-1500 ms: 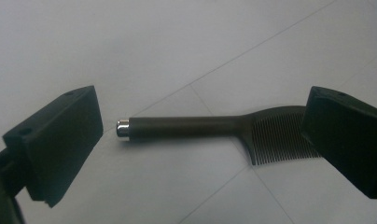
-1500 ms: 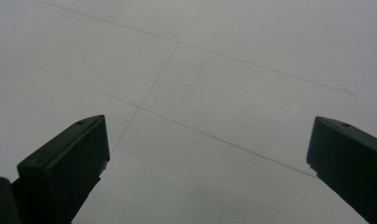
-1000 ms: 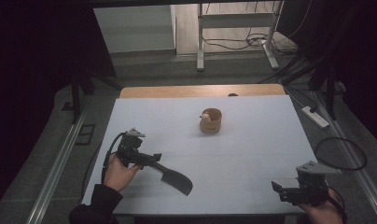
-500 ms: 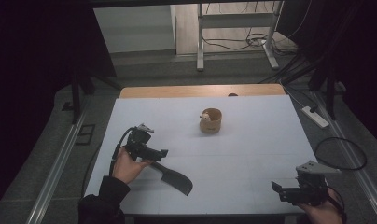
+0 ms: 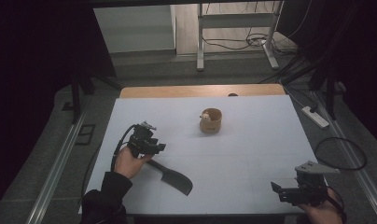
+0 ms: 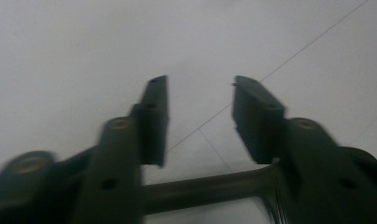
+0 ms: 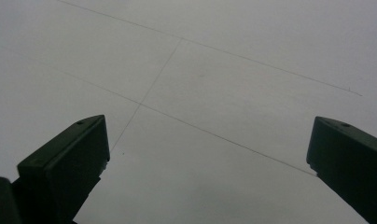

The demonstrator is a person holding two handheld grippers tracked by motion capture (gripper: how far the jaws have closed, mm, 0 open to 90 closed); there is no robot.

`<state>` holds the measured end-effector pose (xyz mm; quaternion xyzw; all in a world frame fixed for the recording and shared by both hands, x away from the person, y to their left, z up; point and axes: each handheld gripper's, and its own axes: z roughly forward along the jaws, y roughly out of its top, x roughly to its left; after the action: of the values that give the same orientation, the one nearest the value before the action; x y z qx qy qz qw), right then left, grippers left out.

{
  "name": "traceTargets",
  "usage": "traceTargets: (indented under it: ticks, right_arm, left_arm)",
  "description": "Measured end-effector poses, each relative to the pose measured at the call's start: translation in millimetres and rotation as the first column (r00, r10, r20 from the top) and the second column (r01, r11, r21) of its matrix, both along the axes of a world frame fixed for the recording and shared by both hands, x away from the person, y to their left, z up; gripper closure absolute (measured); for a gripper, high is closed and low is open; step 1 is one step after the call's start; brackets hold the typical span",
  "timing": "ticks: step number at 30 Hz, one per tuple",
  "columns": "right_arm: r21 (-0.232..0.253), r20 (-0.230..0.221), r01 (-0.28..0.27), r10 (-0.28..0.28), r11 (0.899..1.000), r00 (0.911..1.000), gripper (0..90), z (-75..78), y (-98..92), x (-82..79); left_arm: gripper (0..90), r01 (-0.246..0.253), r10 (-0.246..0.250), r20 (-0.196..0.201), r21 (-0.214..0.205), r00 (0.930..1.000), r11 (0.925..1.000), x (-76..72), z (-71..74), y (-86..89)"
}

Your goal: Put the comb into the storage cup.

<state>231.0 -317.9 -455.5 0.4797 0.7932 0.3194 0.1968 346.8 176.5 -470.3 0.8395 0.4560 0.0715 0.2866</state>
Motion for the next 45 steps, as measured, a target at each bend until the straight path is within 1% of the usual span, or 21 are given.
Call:
traceTargets:
  ticks: [1,5,7,9,13,17,20,22,23,24,25,26,27,30,33,39,43,45]
  right_arm:
    - [0.000,-0.001,-0.001,0.001,1.000,1.0000,0.0,0.0,0.1,0.0]
    - [-0.001,-0.004,-0.002,0.002,1.000,1.0000,0.0,-0.1,0.1,0.3]
    - [-0.001,-0.005,-0.002,0.002,1.000,1.0000,0.0,-0.1,0.1,0.3]
    - [-0.002,-0.005,-0.002,0.002,1.000,1.0000,0.0,-0.1,0.2,0.4]
    - [-0.003,-0.007,-0.001,0.001,1.000,1.0000,0.0,-0.3,0.2,0.6]
    - [-0.003,-0.007,-0.001,0.001,1.000,1.0000,0.0,-0.3,0.4,0.6]
    - [-0.003,-0.008,-0.001,0.001,1.000,1.0000,0.0,-0.3,0.5,0.6]
    - [-0.005,-0.009,-0.002,0.002,1.000,1.0000,0.0,-0.4,0.4,0.7]
    - [-0.005,-0.009,-0.002,0.002,1.000,1.0000,0.0,-0.4,0.4,0.7]
    - [-0.004,-0.009,-0.002,0.002,1.000,1.0000,0.0,-0.4,0.5,0.7]
    - [-0.004,-0.009,-0.002,0.002,1.000,1.0000,0.0,-0.4,0.5,0.7]
    - [-0.005,-0.010,-0.003,0.003,1.000,1.0000,0.0,-0.4,0.6,0.7]
    - [-0.005,-0.010,-0.003,0.003,1.000,1.0000,0.0,-0.4,0.6,0.7]
    - [-0.007,-0.008,-0.004,0.004,1.000,1.0000,0.0,-0.4,0.8,0.6]
    - [-0.008,-0.008,-0.003,0.003,1.000,1.0000,0.0,-0.5,0.9,0.6]
    - [-0.008,-0.009,-0.003,0.003,1.000,1.0000,0.0,-0.5,0.9,0.7]
    - [-0.006,-0.011,-0.003,0.003,1.000,0.9999,0.0,-0.6,0.8,1.2]
    - [-0.007,-0.012,-0.003,0.003,1.000,0.9999,0.0,-0.6,1.0,1.3]
  left_arm:
    - [65.8,-0.002,0.002,0.003,-0.003,1.0000,1.0000,0.2,0.3,0.4]
    - [88.4,0.006,-0.006,0.007,0.009,1.0000,0.9999,1.4,2.8,3.1]
    - [88.6,0.015,-0.015,0.002,0.005,0.9999,0.9999,1.9,3.7,4.6]
    - [88.6,0.018,-0.018,-0.006,0.011,0.9998,0.9998,2.1,4.1,6.0]
    - [88.6,0.024,-0.024,0.000,0.007,0.9997,0.9997,1.9,0.6,9.8]
    - [88.6,0.012,-0.012,-0.010,0.023,0.9999,0.9997,2.5,-7.9,13.7]
    - [88.6,0.004,-0.003,-0.027,0.027,0.9996,0.9996,2.6,-16.0,16.3]
    - [88.6,0.003,-0.002,-0.031,0.030,0.9995,0.9995,2.5,-18.1,16.4]
    - [88.6,0.004,-0.003,-0.035,0.034,0.9994,0.9994,2.5,-20.2,16.4]
    - [88.6,0.005,-0.003,-0.045,0.046,0.9990,0.9989,2.4,-24.6,15.7]
    - [88.6,0.005,-0.003,-0.045,0.046,0.9990,0.9989,2.4,-24.6,15.7]
    - [88.6,0.009,-0.006,-0.050,0.063,0.9987,0.9980,2.7,-28.3,14.8]
    - [88.6,0.009,-0.006,-0.050,0.063,0.9987,0.9980,2.7,-28.3,14.8]
    - [88.6,0.011,-0.005,-0.066,0.090,0.9978,0.9959,4.2,-34.7,13.8]
    - [88.6,0.002,0.005,-0.078,0.099,0.9969,0.9951,5.7,-38.4,15.8]
    - [88.6,-0.019,0.028,-0.091,0.091,0.9955,0.9956,5.5,-40.0,24.1]
    - [88.6,-0.030,0.039,-0.108,0.081,0.9934,0.9963,5.3,-42.5,31.6]
    - [88.6,-0.031,0.040,-0.112,0.081,0.9929,0.9962,5.3,-43.0,32.5]
